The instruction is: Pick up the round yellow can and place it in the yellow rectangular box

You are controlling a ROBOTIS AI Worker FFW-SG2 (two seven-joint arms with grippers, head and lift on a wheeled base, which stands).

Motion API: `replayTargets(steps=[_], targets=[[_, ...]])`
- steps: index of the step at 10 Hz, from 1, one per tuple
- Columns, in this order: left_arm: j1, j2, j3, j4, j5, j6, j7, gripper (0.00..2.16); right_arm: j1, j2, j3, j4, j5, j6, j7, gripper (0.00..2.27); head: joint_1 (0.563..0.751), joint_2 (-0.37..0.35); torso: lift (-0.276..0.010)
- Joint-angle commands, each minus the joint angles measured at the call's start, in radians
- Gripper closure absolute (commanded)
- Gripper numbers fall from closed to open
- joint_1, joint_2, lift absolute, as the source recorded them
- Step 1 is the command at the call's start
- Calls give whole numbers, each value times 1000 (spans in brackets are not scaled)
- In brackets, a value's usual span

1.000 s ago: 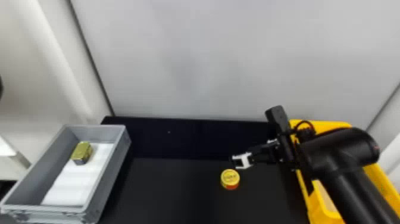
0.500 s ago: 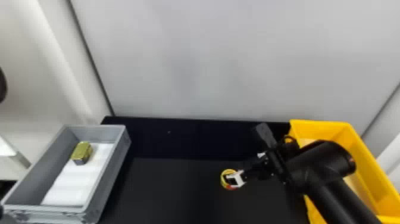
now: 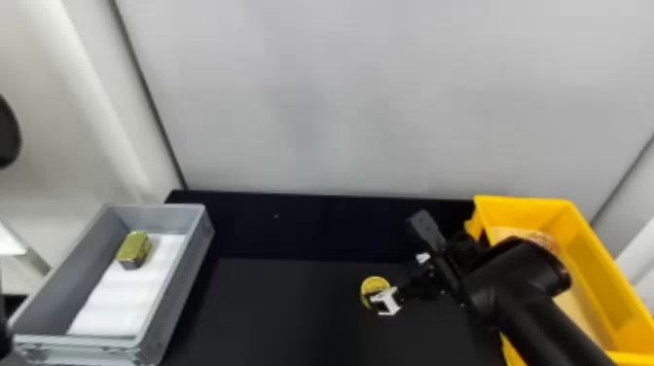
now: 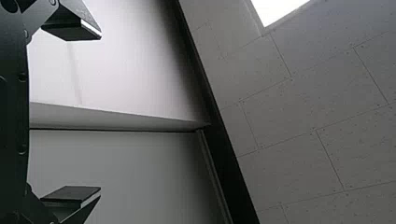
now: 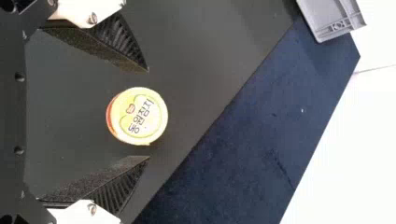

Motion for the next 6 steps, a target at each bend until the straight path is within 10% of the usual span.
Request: replayTargets(steps=[1,6], targets=[[-8,-1,-7,2,0,-6,0,110,-10,14,2,60,1,-44,-7,130,663,54,-10],[-16,4,-18,5,0,-11,0,110,-33,41,11,161,1,-121,-66,130,663,54,-10]])
